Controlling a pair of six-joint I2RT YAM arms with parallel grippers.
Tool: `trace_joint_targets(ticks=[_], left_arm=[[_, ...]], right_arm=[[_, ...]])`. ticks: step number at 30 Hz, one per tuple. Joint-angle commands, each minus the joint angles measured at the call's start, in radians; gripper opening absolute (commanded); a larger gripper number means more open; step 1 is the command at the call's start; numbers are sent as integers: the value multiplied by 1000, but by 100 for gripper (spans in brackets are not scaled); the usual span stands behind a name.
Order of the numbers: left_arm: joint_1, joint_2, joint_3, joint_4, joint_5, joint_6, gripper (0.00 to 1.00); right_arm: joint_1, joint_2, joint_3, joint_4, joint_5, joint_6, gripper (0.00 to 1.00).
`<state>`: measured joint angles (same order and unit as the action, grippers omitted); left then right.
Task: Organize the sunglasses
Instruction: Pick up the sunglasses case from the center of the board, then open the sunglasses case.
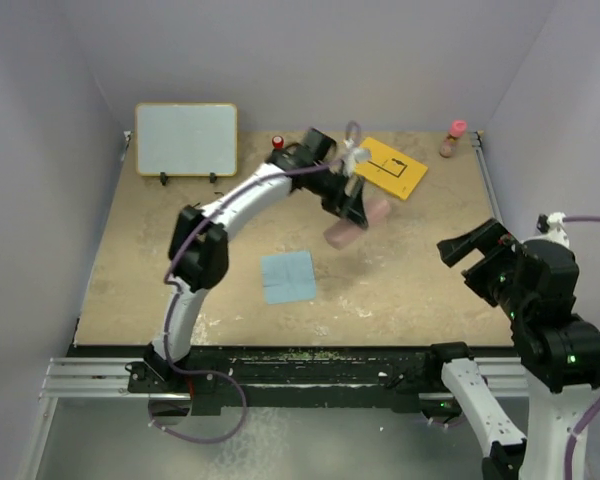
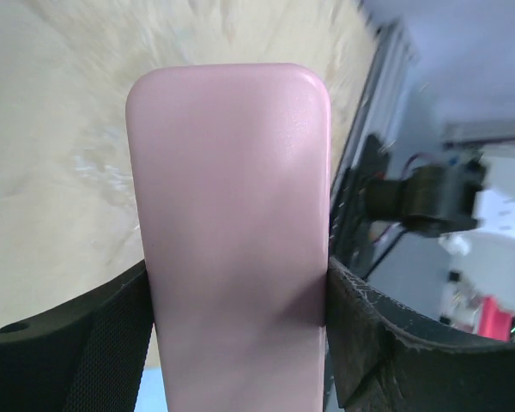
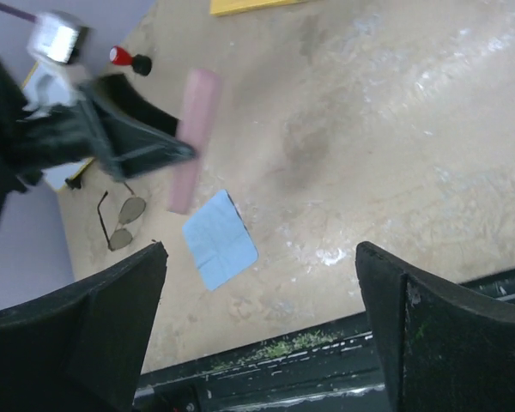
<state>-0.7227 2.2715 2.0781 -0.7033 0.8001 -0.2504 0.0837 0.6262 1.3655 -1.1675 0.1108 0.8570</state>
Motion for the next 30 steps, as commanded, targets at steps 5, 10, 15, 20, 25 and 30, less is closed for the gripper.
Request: trace_joint_targets(ticks=[5,10,15,20,25,30], left_arm=[[233,-333,-195,454,400,-484,4],[292,-354,-324,992,468,-880,4],[309,-282,-333,1486,543,-1351,4],[333,-251,-342,1788,545,-1568,4],[339,-258,-350,1751,534,-1544,4],[338,-275,-367,1697,520,-1497,4]], right_arm=[[1,107,-111,560,-244,-121,89],[5,253,-240,974,-443,0,89],[22,464,-184,1275,-572,-41,88],[32,618,-98,1516,-704,40,91],[97,644,-131,1615,-675,61,92],[179,703,-129,1664,-683,80,94]])
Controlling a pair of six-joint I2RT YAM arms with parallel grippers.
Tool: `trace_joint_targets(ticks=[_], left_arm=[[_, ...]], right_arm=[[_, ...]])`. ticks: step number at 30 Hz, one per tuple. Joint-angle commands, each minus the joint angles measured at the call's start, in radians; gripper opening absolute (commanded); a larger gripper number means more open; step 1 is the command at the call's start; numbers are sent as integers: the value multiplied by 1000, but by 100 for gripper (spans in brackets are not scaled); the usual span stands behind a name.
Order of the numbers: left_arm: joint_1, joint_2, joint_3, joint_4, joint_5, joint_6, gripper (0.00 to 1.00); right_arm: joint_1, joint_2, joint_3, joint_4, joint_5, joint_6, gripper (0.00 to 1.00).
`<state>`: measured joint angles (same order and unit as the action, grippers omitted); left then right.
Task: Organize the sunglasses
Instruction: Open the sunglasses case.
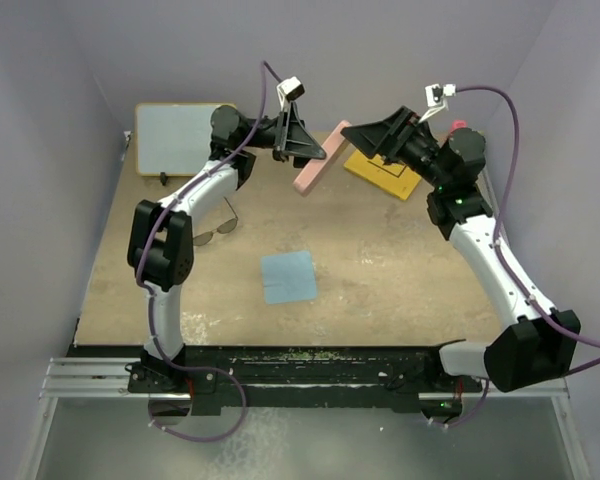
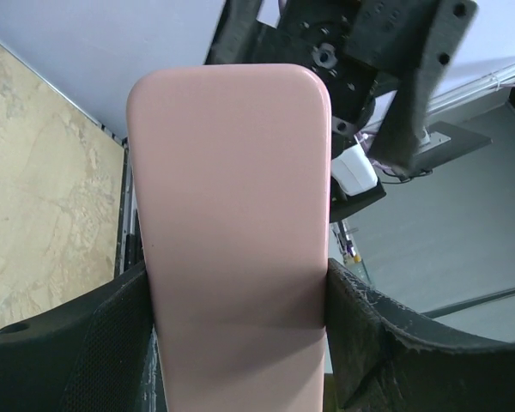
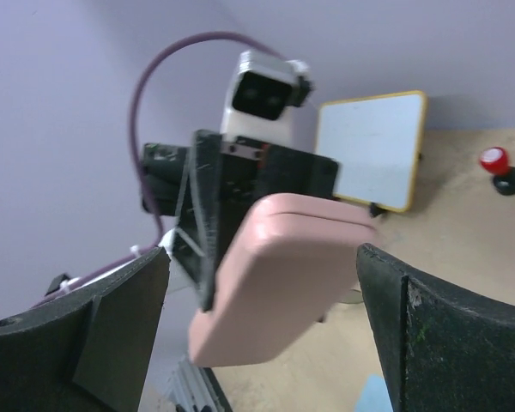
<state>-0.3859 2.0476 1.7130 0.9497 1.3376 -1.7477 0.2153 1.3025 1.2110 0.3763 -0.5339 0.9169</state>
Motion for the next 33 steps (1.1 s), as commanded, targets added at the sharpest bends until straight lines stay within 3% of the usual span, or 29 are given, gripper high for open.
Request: trace_joint_targets(ticks=[1,7,19,33], left_arm=[[1,-57,2,26,-16,21,4],[2,-69,16,-31,-9,82,4],[2,-80,72,-6,15,76,4],[2,-87,37,68,19,19,4]], right_arm=[[59,36,26,123,-40,18,94],[77,67,8,214,-88,66,95],[80,28,-94,224,-72,69,99],[80,144,-34,399,-116,167,97]])
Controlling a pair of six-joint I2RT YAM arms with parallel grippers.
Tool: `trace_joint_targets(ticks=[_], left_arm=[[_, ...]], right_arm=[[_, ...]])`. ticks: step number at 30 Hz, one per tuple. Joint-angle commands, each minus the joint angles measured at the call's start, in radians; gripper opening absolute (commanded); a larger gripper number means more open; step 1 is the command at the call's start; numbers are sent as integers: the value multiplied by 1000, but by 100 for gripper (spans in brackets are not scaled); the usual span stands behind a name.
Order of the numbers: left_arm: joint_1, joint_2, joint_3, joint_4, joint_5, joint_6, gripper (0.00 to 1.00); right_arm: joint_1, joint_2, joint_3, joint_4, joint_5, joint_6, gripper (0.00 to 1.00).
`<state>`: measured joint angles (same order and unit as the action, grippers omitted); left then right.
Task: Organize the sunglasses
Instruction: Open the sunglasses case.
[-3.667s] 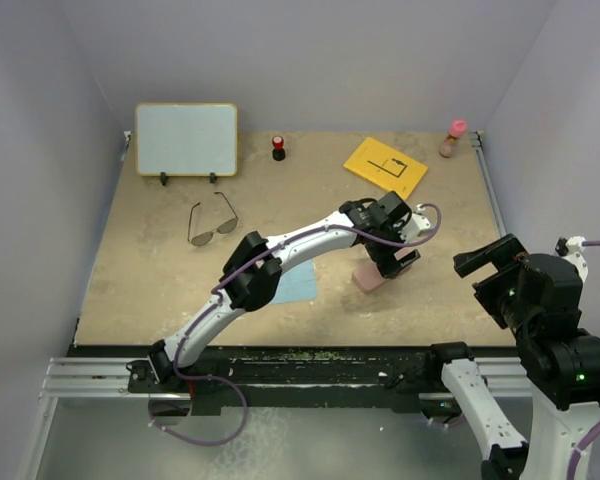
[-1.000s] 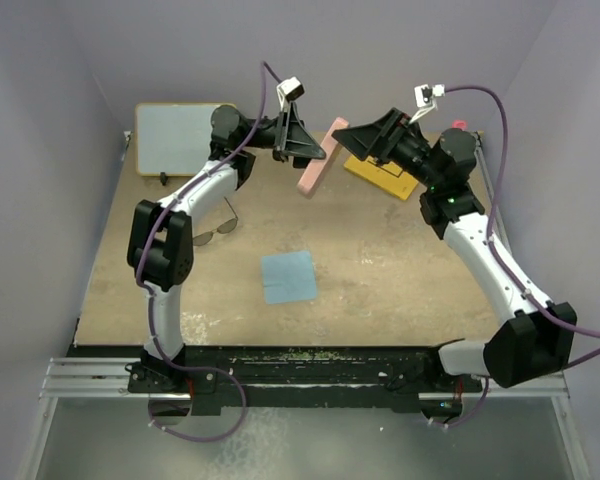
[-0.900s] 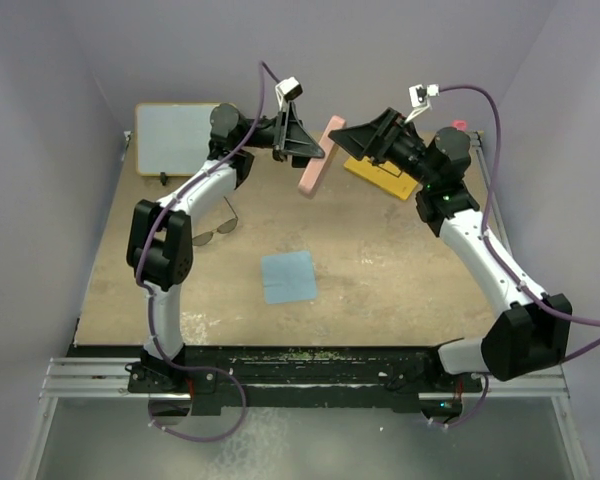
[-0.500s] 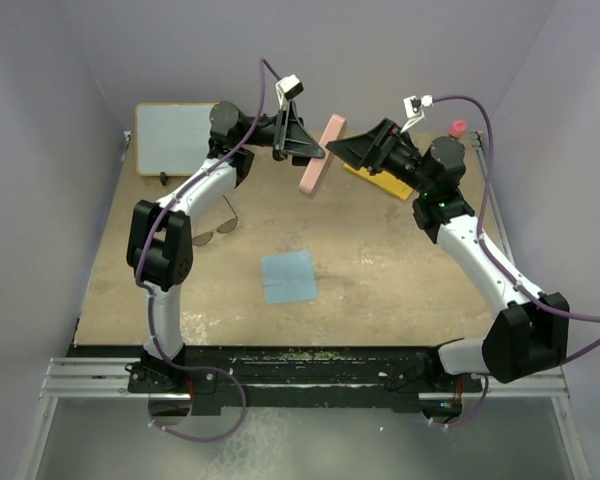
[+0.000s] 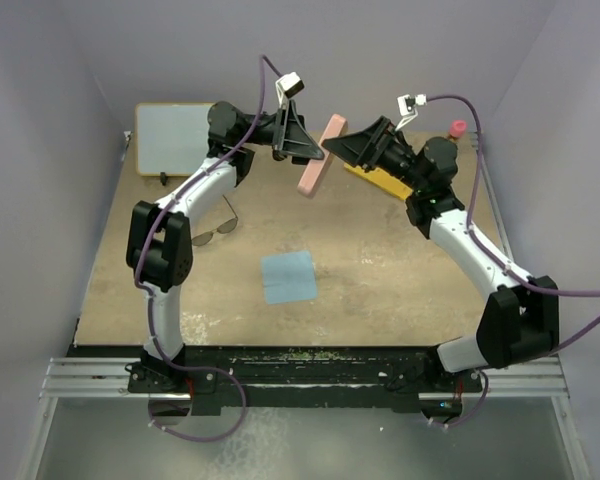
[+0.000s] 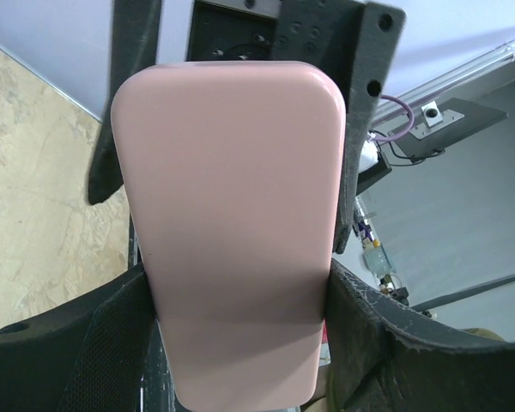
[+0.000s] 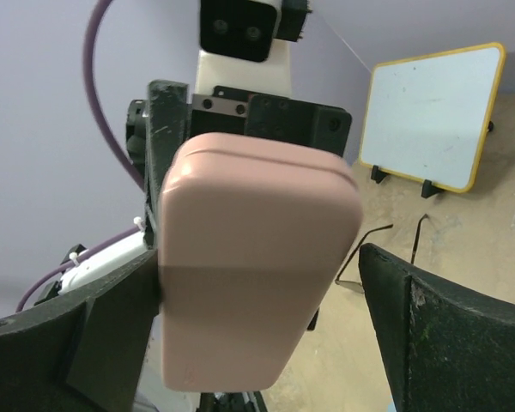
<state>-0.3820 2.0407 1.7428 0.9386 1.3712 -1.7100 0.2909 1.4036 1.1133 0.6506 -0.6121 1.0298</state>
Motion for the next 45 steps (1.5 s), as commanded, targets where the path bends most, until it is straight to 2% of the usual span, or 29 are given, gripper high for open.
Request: trace_joint_targets(ticks=[1,6,10,12,17,18,28,35,39,45], left_arm=[[-2,-82,4,80,-16,-19,4],[-2,-80,11,82,-22,-21,4],[-1,-80,14,83,-41,-50,4],[1,-82,4,106,-71,-95,4],[8,-89,12,192,-112,-178,4],[10,-91,15,204,-118,-191,4],[57,-97,-63,366,-208,-393,4],[77,-104,-49,419,-235,-441,4],[83,-115,-85,464,-283,-500,4],[98,-99,-106,518,-324,-547,4]], right_arm=[[5,56,73,131,-44,64,95],[5,81,77,159,-50,82,88],[5,73,50,179,-55,88,75],[5,71,35,199,-65,95,61],[5,95,1,294,-115,152,4],[5,105,-4,327,-124,168,0],[5,289,54,692,-243,399,0],[5,333,56,720,-274,416,0],[5,364,57,793,-288,456,0],[5,486,71,1117,-288,653,0]])
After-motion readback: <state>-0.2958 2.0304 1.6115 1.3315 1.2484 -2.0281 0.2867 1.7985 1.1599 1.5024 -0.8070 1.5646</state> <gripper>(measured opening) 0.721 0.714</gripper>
